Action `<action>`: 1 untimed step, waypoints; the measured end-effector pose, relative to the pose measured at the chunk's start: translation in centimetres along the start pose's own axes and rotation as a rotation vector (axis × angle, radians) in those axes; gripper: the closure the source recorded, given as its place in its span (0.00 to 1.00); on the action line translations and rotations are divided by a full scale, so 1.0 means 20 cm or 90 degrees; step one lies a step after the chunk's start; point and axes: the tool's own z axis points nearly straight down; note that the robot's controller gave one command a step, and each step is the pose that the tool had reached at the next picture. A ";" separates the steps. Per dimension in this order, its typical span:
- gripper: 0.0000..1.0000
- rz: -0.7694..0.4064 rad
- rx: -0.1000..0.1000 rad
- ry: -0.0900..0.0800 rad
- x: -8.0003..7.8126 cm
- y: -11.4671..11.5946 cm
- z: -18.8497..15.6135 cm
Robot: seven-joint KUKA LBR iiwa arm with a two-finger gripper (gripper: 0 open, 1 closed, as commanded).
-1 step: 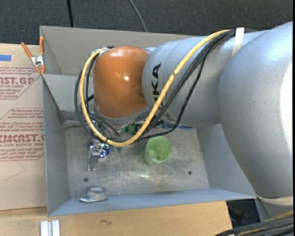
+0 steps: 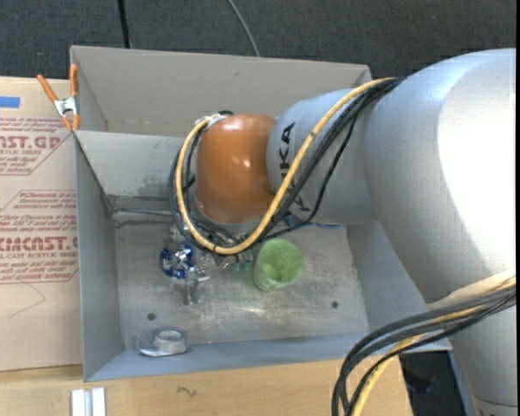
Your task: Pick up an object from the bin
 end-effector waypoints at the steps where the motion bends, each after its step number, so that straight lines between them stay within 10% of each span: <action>1: 1.00 -0.002 -0.002 -0.004 -0.01 0.02 -0.02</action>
Offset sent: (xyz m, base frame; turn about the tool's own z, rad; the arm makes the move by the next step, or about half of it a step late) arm 0.0000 0.0000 0.0000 0.0000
